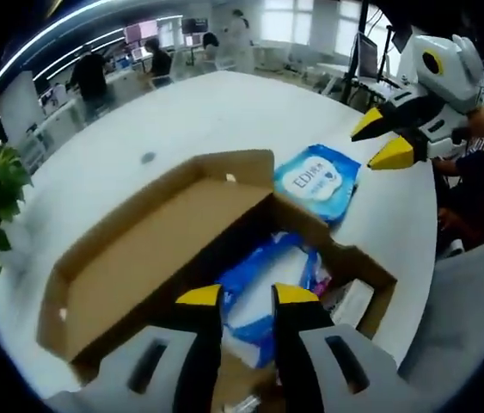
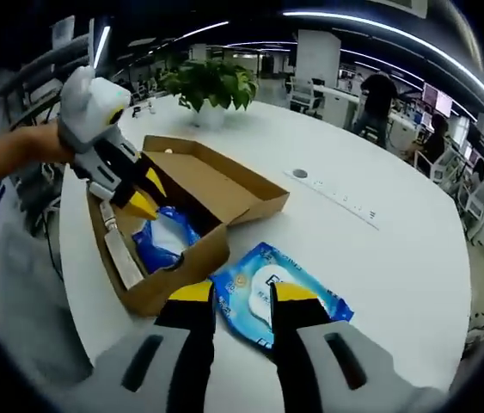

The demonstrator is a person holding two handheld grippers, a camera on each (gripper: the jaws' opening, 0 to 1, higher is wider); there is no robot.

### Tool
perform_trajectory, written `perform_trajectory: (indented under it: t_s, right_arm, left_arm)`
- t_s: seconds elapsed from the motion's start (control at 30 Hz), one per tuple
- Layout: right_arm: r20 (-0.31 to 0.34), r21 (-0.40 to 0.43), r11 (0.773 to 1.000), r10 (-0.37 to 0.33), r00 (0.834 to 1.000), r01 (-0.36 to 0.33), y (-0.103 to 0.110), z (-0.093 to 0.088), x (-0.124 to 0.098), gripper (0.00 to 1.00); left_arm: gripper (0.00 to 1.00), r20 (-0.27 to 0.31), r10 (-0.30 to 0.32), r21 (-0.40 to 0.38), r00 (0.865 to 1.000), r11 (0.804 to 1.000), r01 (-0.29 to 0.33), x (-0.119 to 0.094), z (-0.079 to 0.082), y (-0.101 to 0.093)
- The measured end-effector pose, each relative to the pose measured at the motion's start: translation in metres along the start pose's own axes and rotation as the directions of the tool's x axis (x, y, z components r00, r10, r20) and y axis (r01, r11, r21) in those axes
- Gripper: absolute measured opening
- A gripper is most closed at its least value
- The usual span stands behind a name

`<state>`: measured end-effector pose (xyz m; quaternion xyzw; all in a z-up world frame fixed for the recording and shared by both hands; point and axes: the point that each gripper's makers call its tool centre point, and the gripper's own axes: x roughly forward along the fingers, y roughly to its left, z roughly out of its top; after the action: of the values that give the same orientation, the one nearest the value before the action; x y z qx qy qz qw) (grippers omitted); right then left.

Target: Operate the shoe box by opening the lid, removing the specified soft item, and placing it in the target area until the item is outside and the box remains undamaged.

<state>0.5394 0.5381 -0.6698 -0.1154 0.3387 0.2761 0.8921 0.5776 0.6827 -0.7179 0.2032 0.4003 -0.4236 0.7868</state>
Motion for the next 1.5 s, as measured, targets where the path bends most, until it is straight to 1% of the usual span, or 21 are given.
perform_trajectory:
  t_s: [0.17,0.27,0.33,0.4,0.47,0.53,0.6,0.7,0.9,1.17,1.2,1.3,1.37,1.5]
  right_arm:
    - [0.002,-0.045,0.998,0.048,0.999,-0.048,0.018,0.008,0.007,0.23]
    - [-0.003,-0.065,0.995,0.075,0.997,-0.075,0.029,0.011,0.011,0.23]
    - [-0.009,-0.085,0.992,0.094,0.996,-0.094,0.036,0.013,0.014,0.23]
    - [-0.015,-0.104,0.988,0.112,0.994,-0.113,0.043,0.013,0.019,0.23]
    - [-0.021,-0.113,0.986,0.124,0.992,-0.126,0.048,0.014,0.023,0.23]
    - [-0.029,-0.124,0.982,0.142,0.989,-0.145,0.055,0.014,0.026,0.23]
    - [-0.037,-0.135,0.977,0.158,0.987,-0.162,0.061,0.014,0.029,0.23]
    - [-0.049,-0.150,0.972,0.175,0.983,-0.180,0.067,0.014,0.035,0.22]
    - [-0.066,-0.173,0.962,0.202,0.977,-0.211,0.079,0.016,0.050,0.22]
    - [-0.113,-0.230,0.942,0.223,0.968,-0.243,0.093,0.011,0.070,0.21]
    - [-0.118,-0.243,0.938,0.223,0.968,-0.246,0.094,0.010,0.072,0.21]
    - [-0.135,-0.306,0.914,0.234,0.963,-0.265,0.102,0.008,0.079,0.19]
    - [-0.151,-0.333,0.902,0.236,0.960,-0.274,0.106,0.006,0.083,0.18]
    - [-0.167,-0.366,0.889,0.228,0.959,-0.275,0.109,0.003,0.090,0.13]
  left_arm:
    - [0.20,-0.031,-0.012,0.031,0.999,0.999,0.013,0.007,-0.008,0.002]
    - [0.20,-0.034,-0.015,0.053,0.999,0.998,0.017,0.013,-0.010,0.002]
    - [0.20,-0.032,-0.017,0.071,0.999,0.997,0.019,0.015,-0.010,0.002]
    - [0.21,-0.022,-0.018,0.111,1.000,0.994,0.020,0.019,-0.010,0.002]
    - [0.23,-0.001,-0.019,0.147,1.000,0.989,0.019,0.022,-0.008,0.003]
    - [0.21,0.023,-0.031,0.132,0.999,0.991,0.027,0.024,-0.006,0.004]
    - [0.17,0.019,-0.041,0.127,0.999,0.991,0.038,0.025,-0.007,0.005]
    - [0.10,0.003,-0.033,0.144,0.999,0.989,0.032,0.027,-0.011,0.008]
    - [0.00,0.013,-0.044,0.138,0.999,0.990,0.042,0.026,-0.011,0.011]
    - [0.00,0.030,-0.043,0.141,0.999,0.989,0.038,0.023,-0.009,0.012]
    - [0.00,0.031,-0.043,0.143,0.999,0.989,0.038,0.023,-0.009,0.012]
    - [0.00,0.034,-0.042,0.148,0.999,0.988,0.037,0.021,-0.009,0.012]
    - [0.00,0.036,-0.042,0.147,0.998,0.988,0.036,0.020,-0.009,0.013]
    - [0.00,0.044,-0.041,0.140,0.998,0.990,0.034,0.018,-0.008,0.013]
